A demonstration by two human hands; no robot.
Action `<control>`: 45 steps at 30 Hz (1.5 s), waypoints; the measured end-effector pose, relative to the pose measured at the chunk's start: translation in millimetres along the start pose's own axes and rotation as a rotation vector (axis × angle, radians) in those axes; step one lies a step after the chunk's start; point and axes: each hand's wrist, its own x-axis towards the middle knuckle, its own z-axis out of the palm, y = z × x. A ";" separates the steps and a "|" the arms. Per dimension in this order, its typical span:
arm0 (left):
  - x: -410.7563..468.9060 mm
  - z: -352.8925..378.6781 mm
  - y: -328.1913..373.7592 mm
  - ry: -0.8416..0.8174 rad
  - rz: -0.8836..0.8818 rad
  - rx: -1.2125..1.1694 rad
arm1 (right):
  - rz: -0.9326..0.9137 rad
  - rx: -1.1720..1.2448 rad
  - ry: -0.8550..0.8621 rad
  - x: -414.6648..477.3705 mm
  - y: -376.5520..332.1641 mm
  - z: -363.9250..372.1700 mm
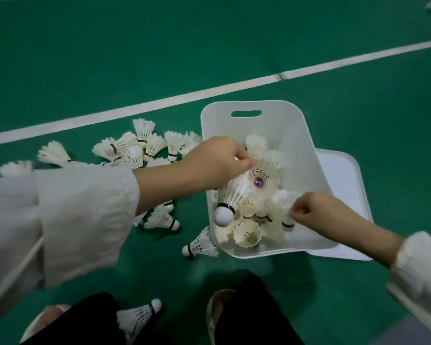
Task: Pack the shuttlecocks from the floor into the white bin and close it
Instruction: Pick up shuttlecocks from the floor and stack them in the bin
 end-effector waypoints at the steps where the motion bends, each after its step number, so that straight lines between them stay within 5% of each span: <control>1: -0.5 8.2 0.1 -0.006 0.005 -0.011 | -0.002 -0.030 -0.057 2.4 3.0 5.5; 4: -2.0 23.1 -3.7 -0.002 -0.016 -0.074 | -0.049 -0.118 -0.175 10.8 9.3 9.9; 6: -2.5 24.4 -4.5 -0.002 -0.045 -0.119 | -0.091 -0.042 -0.026 10.9 6.7 -0.7; 8: -1.8 22.5 -3.4 0.011 -0.066 -0.137 | -0.131 0.313 0.146 5.1 -4.2 -16.4; 10: -0.7 20.5 0.6 0.042 -0.057 -0.151 | -0.144 0.723 0.086 -1.3 -19.8 -29.8; 12: 2.1 19.3 4.8 0.073 -0.041 -0.157 | -0.158 0.820 -0.032 -1.1 -31.3 -30.8; 15: 1.5 17.4 9.1 0.075 -0.053 -0.168 | -0.142 0.542 0.136 13.3 -28.4 -23.5; 19: -11.5 12.4 5.2 0.038 -0.062 -0.182 | 0.079 0.571 0.321 32.4 -1.7 -24.2; 24: -27.1 19.6 -13.0 -0.055 0.052 0.071 | 0.228 0.540 0.221 43.1 11.1 -6.3; 27: -33.6 27.8 -24.1 -0.059 0.140 0.181 | 0.139 0.232 0.304 36.8 6.0 -4.3; 30: -35.7 32.8 -32.4 0.000 0.229 0.213 | -0.143 0.259 0.451 15.1 -6.5 -12.3; 35: -30.9 36.3 -29.1 0.060 0.312 0.155 | -0.493 0.120 0.129 -3.7 -35.8 -2.6; 40: -32.9 23.4 -19.3 -0.121 0.241 0.188 | -0.390 -0.016 0.211 12.2 -31.1 9.7; 45: -47.7 -16.7 -49.2 -0.183 0.112 0.483 | -0.322 -0.253 -0.047 8.0 -25.6 29.3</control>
